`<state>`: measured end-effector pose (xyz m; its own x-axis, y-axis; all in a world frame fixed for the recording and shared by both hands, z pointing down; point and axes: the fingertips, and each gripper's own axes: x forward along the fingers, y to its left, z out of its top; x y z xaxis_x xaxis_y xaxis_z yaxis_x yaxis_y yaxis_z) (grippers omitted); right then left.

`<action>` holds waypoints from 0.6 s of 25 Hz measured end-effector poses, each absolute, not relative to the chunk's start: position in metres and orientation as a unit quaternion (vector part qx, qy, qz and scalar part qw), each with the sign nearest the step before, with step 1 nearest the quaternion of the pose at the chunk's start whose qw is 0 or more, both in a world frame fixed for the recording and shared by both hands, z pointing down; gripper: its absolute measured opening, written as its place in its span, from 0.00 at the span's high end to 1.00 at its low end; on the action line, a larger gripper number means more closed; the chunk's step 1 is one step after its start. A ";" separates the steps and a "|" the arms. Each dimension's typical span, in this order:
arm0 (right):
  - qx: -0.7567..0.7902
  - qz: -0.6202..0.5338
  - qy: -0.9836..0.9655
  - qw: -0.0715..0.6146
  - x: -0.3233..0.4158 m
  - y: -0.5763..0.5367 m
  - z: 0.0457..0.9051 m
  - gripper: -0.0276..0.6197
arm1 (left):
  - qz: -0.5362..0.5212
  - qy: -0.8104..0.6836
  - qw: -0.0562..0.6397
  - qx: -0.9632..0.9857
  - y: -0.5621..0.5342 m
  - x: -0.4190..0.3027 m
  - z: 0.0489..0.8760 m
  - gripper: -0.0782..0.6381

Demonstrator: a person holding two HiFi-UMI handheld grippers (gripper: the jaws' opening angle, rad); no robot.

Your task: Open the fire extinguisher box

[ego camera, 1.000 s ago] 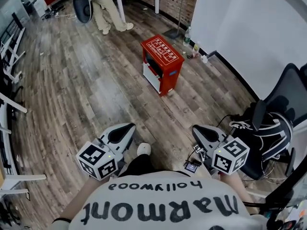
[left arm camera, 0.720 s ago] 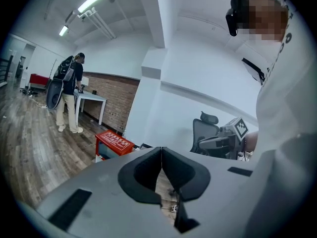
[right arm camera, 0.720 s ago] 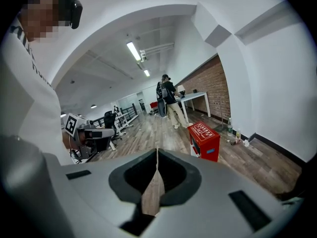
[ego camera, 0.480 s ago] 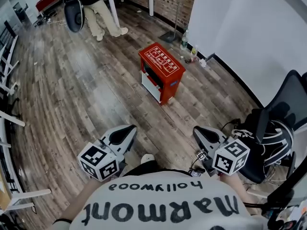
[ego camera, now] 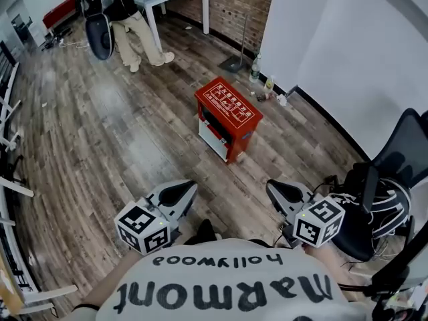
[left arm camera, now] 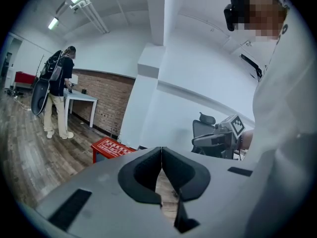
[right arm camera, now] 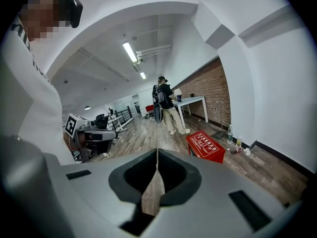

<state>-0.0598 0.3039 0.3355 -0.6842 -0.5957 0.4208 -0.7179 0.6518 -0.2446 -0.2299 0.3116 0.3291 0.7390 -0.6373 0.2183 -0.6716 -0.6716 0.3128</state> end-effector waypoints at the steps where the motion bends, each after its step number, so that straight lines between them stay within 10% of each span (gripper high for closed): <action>1: 0.370 0.200 -0.894 0.154 -0.061 0.301 0.336 0.94 | 0.044 -0.356 0.188 0.914 0.307 -0.231 0.329 0.88; 15: 0.375 0.198 -0.890 0.171 -0.044 0.271 0.342 0.94 | 0.044 -0.317 0.204 0.925 0.270 -0.191 0.348 0.88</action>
<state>-0.0438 0.2706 0.3419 -0.6608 -0.5990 0.4523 -0.7341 0.6412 -0.2235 -0.1910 0.2696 0.3479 0.7947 -0.5690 0.2114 -0.6051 -0.7157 0.3487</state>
